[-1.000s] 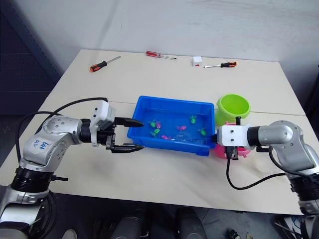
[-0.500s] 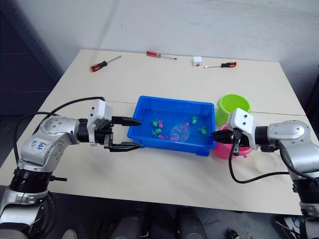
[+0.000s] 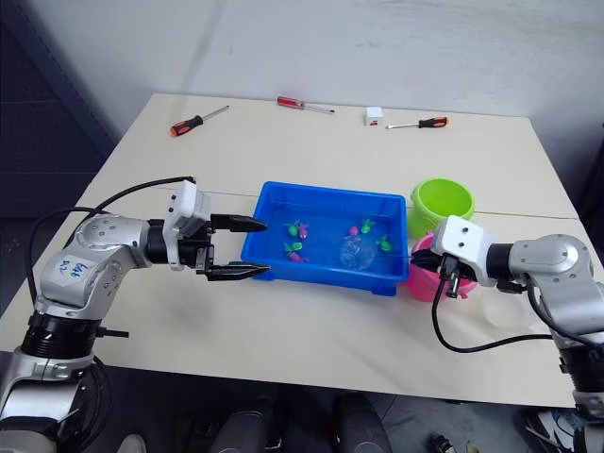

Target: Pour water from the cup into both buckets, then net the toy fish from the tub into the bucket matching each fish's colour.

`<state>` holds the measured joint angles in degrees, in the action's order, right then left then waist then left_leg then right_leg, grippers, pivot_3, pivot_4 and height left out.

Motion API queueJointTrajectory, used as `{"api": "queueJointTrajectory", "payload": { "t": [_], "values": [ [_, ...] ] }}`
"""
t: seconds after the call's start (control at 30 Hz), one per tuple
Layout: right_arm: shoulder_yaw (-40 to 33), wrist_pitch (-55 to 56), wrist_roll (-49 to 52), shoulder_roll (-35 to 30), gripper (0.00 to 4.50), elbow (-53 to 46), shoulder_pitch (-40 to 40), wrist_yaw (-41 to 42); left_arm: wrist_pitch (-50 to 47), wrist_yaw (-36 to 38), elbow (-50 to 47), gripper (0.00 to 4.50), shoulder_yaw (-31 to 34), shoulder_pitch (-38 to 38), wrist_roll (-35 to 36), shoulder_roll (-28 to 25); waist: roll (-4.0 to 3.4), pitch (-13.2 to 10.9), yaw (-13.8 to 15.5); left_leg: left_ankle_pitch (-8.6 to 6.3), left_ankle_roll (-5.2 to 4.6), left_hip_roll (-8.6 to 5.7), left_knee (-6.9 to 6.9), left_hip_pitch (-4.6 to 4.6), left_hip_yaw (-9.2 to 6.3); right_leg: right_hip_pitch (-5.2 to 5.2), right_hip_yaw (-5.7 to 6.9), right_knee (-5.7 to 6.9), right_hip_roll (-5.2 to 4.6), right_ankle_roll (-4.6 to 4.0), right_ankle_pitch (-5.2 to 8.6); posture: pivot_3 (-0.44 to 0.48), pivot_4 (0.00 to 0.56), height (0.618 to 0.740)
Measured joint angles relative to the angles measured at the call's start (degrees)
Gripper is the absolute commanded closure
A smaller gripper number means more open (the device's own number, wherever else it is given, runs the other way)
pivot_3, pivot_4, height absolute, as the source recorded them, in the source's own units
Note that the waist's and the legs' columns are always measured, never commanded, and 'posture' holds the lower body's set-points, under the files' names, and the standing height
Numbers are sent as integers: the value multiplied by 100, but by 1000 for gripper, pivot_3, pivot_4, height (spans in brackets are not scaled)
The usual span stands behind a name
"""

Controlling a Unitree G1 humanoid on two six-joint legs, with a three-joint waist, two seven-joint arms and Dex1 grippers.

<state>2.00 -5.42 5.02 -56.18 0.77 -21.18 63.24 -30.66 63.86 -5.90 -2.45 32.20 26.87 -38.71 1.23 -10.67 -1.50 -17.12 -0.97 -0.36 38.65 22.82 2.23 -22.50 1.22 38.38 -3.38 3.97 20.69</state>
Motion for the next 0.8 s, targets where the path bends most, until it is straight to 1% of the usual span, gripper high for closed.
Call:
{"api": "queueJointTrajectory", "payload": {
  "t": [0.1, 0.17, 0.43, 0.53, 0.67, 0.73, 0.8],
  "values": [
    [223, 737, -490, 7, 4500, 158, -121, -168, 1, 3, -4, 48, 0, -1, -4, 0, 0, 0, -2, 0, 1, 0, 0, 0, 0, 0, 0, 0, 0, 0, 0, 0, 150, 740],
    [284, 948, -626, 68, 4500, 236, -206, -230, 0, 10, -10, 48, 0, -21, -4, -17, 0, 0, -5, 0, 1, 0, 2, 0, 1, 0, 0, 1, 0, 0, 0, 0, 150, 740],
    [687, 961, -733, 468, 4500, 212, -443, -165, 61, 56, -3, 48, 29, -165, -39, -311, 0, 0, 1, 1, 2, 0, 1, 0, 0, 1, 0, 5, 0, 0, 0, 0, 150, 740],
    [696, 767, -620, 520, 4500, 61, -442, -50, 72, 33, -1, 48, 37, -166, -39, -313, 0, 0, 4, 1, 2, 0, 0, 0, -1, 1, 1, 8, 0, 0, 0, 0, 150, 740],
    [628, 73, -86, 588, 4500, -271, -352, 213, 72, -5, 0, 48, 135, -167, -36, -316, 0, 0, 0, 1, 2, 0, -1, -1, -2, 1, 1, 6, 0, 0, 0, 0, 150, 740],
    [382, -640, 448, 692, 4500, -389, -253, 251, 70, -17, -1, 48, 158, -173, -32, -319, 0, 0, -1, 1, 2, 0, -1, -1, -3, 2, 1, 9, 0, 0, 0, 0, 150, 740],
    [229, -1095, 763, 719, 4500, -477, -222, 246, 67, -32, -3, 48, 161, -174, -30, -318, 0, 0, -3, 1, 2, 0, -1, -1, -3, 1, 1, 10, -1, 0, 0, 0, 150, 740]
  ]
}}
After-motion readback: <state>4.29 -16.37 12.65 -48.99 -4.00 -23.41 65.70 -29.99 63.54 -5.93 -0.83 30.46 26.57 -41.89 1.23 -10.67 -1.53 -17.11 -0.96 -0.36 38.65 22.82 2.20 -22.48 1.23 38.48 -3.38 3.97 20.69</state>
